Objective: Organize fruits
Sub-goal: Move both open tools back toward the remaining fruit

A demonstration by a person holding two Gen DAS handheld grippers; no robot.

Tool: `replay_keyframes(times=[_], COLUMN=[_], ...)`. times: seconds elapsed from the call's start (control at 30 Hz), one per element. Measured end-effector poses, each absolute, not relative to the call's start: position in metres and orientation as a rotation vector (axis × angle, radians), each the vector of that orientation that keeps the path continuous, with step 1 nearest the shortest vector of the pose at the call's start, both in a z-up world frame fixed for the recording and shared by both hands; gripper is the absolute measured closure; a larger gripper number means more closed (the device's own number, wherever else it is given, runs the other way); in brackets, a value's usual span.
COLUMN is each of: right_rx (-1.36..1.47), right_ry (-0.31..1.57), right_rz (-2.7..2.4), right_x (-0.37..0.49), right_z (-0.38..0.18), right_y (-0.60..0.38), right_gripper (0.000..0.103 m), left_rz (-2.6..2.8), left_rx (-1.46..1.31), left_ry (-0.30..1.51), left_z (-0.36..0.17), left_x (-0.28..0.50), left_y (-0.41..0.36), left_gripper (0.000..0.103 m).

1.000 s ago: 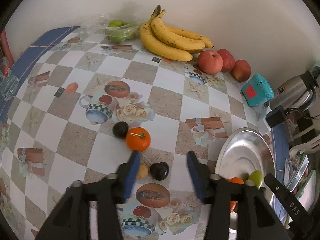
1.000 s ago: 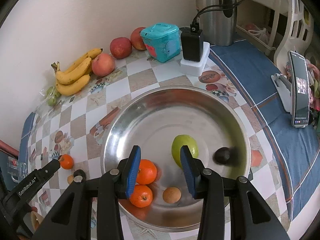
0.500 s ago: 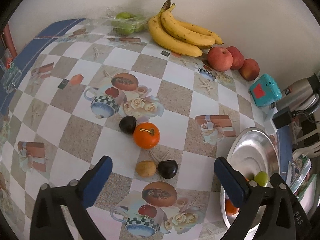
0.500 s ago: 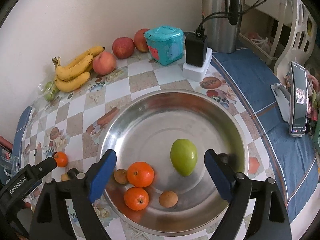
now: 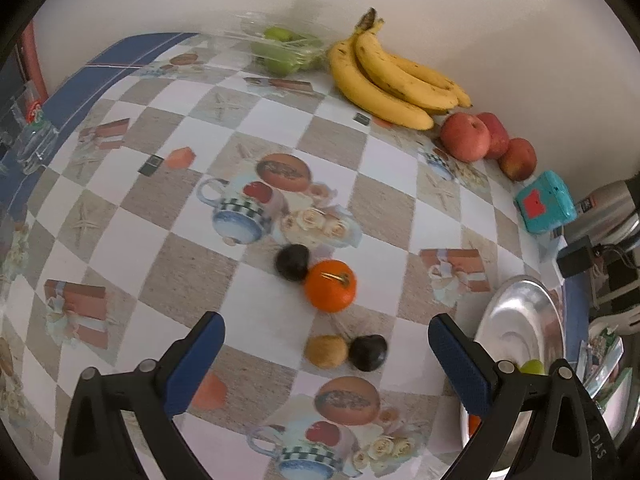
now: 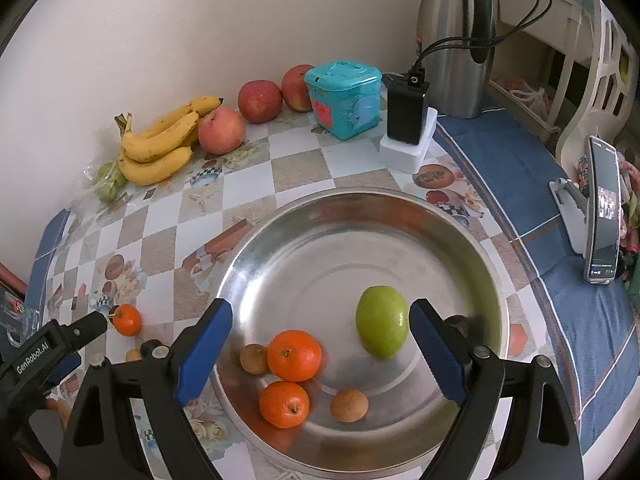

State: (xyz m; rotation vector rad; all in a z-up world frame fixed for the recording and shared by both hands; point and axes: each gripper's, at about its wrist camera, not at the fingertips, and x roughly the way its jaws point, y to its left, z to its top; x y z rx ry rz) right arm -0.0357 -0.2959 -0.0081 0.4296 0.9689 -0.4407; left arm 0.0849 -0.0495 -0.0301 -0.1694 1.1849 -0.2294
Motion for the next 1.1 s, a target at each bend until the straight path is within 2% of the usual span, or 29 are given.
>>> replay_keyframes(times=[0.7, 1.1], right_rx=[0.329, 0.311], right_ry=[1.009, 1.019], right_rz=[-0.221, -0.036], right_x=[0.001, 0.023], right_z=[-0.007, -0.011], right_y=[-0.228, -0.182], right_gripper=[0.013, 0.013], left_rz=[0.034, 0.048], left_rx=[-0.335, -0.312], left_ry=[1.143, 1.133], left_z=[-0.033, -0.033], left_x=[0.112, 0.117], left_y=[0.059, 0.069], left_gripper=[0.0, 0.0])
